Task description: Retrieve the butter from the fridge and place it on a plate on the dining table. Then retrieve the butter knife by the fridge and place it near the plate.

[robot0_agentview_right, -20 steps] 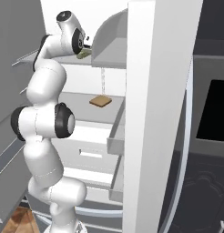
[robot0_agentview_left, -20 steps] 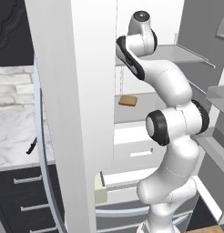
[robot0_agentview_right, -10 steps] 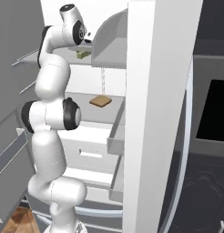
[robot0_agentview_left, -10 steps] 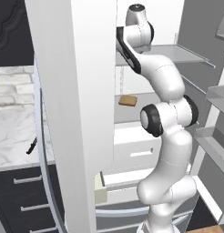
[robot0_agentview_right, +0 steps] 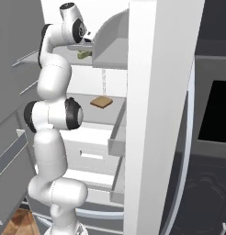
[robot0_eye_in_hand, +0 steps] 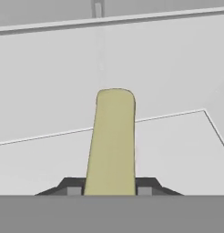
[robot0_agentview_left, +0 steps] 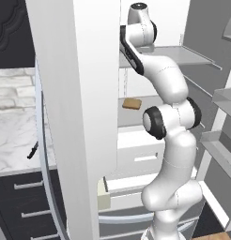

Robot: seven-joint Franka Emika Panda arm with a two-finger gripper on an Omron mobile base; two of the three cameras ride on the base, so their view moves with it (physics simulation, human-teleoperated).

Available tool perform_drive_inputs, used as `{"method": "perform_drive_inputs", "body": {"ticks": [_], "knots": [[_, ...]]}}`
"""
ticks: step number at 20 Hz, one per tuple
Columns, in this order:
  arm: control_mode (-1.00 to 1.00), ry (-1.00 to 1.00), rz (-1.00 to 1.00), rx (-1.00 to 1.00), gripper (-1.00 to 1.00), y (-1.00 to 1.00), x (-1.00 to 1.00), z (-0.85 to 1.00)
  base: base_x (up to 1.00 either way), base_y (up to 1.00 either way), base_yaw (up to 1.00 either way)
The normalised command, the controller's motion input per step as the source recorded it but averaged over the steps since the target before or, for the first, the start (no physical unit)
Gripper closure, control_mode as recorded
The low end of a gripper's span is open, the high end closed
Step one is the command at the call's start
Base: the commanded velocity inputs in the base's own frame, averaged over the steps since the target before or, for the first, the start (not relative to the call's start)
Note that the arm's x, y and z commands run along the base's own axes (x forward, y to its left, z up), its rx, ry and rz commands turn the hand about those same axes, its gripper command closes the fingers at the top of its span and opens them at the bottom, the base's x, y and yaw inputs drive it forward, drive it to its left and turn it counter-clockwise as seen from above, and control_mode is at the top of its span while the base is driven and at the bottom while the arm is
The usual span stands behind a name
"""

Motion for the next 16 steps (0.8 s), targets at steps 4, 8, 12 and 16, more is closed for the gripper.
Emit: {"method": "perform_drive_inputs", "body": {"ticks": [4, 8, 12, 16], "knots": [[-1.00, -0.03, 0.02, 0.00, 1.00, 0.01, -0.04, -0.10, 0.00, 0.00, 0.00], [-1.00, -0.02, 0.25, 0.00, 1.00, -0.04, -0.42, 0.00, 0.00, 0.00, 0.00], [-1.00, 0.01, 0.23, -0.05, 1.00, 0.00, -0.78, -0.11, 0.00, 0.00, 0.00], [-1.00, 0.01, 0.12, -0.14, 1.00, 0.00, -0.83, -0.51, 0.00, 0.00, 0.00]]}}
